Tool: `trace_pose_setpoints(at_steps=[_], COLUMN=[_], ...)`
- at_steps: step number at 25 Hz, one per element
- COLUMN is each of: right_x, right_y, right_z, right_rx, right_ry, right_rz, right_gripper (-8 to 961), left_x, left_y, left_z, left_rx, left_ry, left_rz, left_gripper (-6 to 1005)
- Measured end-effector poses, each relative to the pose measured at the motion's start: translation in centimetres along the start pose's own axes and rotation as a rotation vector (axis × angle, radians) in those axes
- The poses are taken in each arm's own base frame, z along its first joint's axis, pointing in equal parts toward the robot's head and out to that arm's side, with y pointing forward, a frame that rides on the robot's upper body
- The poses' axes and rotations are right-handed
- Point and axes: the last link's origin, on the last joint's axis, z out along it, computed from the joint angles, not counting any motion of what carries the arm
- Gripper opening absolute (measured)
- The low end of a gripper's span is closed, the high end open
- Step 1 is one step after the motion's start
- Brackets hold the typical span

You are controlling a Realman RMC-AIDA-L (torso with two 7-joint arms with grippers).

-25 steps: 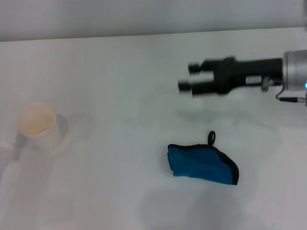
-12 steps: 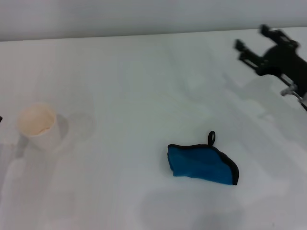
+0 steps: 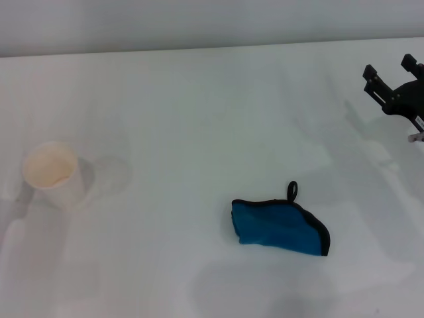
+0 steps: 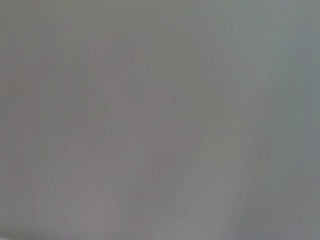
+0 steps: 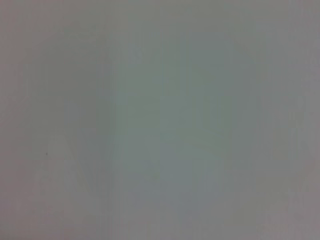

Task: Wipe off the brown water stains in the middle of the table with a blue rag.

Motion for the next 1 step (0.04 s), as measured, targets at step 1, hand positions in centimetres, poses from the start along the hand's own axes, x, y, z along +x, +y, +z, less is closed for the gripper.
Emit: trace_pose_setpoints(at_steps=[1], right_x=[-0.02], right_y=[0.02], right_z=[0.04], right_rx=[-0.001], right_ry=[0.0], right_rz=[0.006], right_gripper=[818], left_x=[-0.01], left_y=[0.01], left_z=[0.02], left_rx=[0.0], left_ry=[0.0], left_rz=[0.0], left_gripper=[874])
